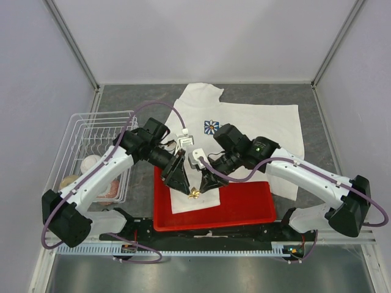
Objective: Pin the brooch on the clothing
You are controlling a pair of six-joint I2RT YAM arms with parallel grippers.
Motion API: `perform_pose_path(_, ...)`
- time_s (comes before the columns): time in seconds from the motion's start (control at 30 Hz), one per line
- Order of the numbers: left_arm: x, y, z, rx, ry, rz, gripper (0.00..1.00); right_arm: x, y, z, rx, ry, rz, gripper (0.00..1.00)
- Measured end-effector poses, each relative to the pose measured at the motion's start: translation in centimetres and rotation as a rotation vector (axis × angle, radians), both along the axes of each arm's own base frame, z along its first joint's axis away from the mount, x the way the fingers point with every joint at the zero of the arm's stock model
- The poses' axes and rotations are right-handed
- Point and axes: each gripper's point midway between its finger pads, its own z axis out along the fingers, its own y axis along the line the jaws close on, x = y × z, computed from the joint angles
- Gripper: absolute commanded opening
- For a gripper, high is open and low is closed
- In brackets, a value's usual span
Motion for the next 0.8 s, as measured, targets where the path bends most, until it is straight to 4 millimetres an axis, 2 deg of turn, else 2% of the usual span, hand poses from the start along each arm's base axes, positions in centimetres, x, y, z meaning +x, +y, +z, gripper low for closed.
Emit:
perform_pose_path(0.17, -1.2, -0.3, -1.4, 0.043, 0.06, -0.021, 0.6, -0.4, 0.0, -0.4, -0.028, -0.012, 0.019, 0.0)
perform_pose_path(0.37, -0.9, -0.9, -2.1, 0.067, 0.077, -0.002, 0.54, -0.6, 0.1, -0.1, -0.039, -0.038, 0.03, 0.0)
perform_pose_path(0.57, -1.0, -1.5, -2.4, 0.076, 0.066, -0.001, 0.52, -0.8, 0.2, -0.1, -0.054, -0.033, 0.037, 0.0)
perform_pose_path(0.7, -1.1, -1.9, -2.4, 0.068, 0.06, -0.012, 0.44, -0.9, 0.2, -0.4, -0.067, -0.024, 0.041, 0.0)
perform_pose_path(0.8, -1.3, -2.1, -2.4, 0.063, 0.054, -0.022, 0.45, -0.9, 0.2, -0.6, -0.075, -0.02, 0.044, 0.0)
